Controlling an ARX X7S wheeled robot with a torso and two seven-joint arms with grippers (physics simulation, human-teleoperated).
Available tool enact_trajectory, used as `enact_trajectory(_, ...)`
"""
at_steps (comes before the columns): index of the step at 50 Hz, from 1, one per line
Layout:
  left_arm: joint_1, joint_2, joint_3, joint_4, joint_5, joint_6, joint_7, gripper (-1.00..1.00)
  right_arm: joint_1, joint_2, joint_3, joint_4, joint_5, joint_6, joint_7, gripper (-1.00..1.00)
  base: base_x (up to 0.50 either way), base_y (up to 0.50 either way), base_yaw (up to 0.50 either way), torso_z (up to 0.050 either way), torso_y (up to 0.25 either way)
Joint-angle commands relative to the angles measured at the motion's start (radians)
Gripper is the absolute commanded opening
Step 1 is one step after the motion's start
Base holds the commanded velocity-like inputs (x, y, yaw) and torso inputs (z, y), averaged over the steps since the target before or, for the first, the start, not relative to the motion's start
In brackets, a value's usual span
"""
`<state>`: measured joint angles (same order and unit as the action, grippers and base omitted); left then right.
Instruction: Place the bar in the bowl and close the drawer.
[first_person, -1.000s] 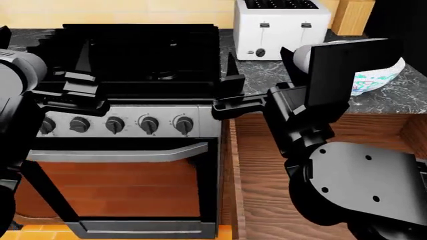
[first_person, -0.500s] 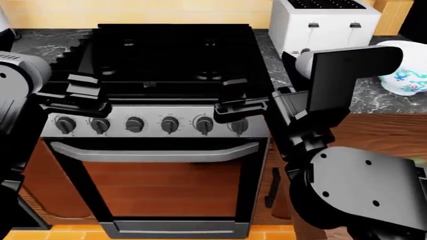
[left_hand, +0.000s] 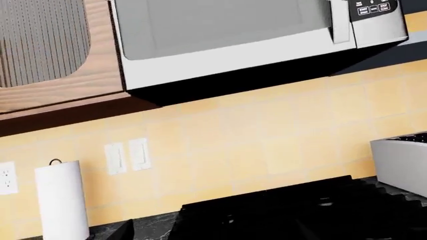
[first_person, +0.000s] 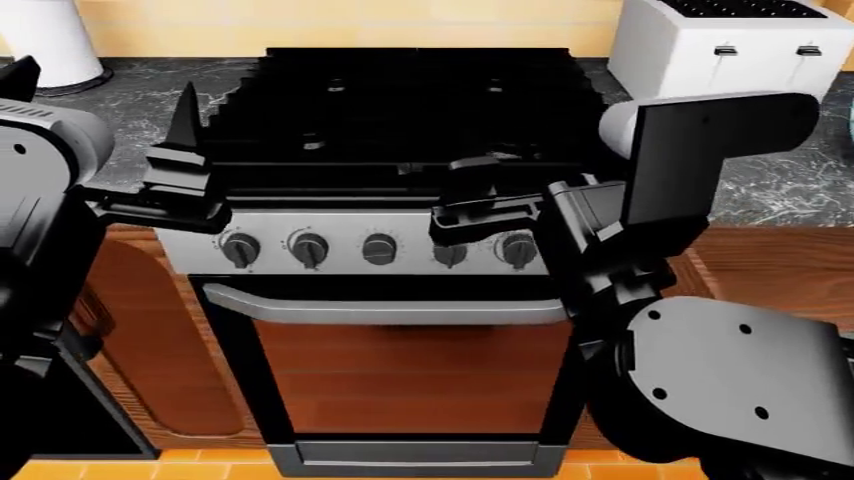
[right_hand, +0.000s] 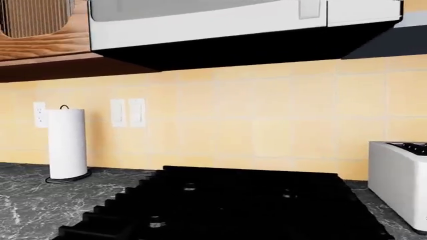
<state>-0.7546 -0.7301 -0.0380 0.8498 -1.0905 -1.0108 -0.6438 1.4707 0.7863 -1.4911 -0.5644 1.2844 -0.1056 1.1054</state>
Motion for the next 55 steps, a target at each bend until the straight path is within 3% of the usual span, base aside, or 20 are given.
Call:
enact_trajectory(1,0.01,0.005,0.011,-0.002,0.017,0.014,0.005,1.0,-0.007,-0.002,0.003,0.003,-0.01,-0.002,-0.002,1.0,0.0,0.5,0.0,0.0,0.0)
enact_trajectory(8,0.018,0.011,0.025,-0.007,0.038,0.028,0.013,1.0,-0.02,-0.007,0.0,0.015,-0.026,-0.004,-0.004,1.0,0.0,0.5,0.0,0.0,0.0)
enact_trajectory(15,0.014,0.032,0.028,0.005,0.022,0.03,-0.011,1.0,-0.042,-0.019,0.004,0.026,-0.057,-0.017,0.035,1.0,0.0,0.02,-0.02,0.0,0.0)
enact_trajectory(26,-0.04,0.112,0.103,-0.002,0.056,0.04,-0.033,1.0,-0.046,-0.06,0.024,0.054,-0.103,-0.041,0.047,1.0,0.0,0.0,-0.48,0.0,0.0)
enact_trajectory(36,-0.169,0.203,0.246,-0.143,0.193,0.092,0.046,1.0,0.024,-0.048,0.007,0.046,-0.119,0.06,0.071,1.0,0.0,0.0,-0.5,0.0,0.0)
enact_trajectory(44,-0.181,0.274,0.297,-0.229,0.281,0.197,0.096,1.0,0.005,-0.028,0.017,0.077,-0.14,0.028,0.045,1.0,0.0,0.0,-0.5,0.0,0.0)
enact_trajectory(55,-0.337,0.37,0.413,-0.459,0.384,0.246,0.185,1.0,0.034,-0.026,0.036,0.162,-0.096,0.035,-0.037,1.0,0.0,0.0,-0.5,0.0,0.0)
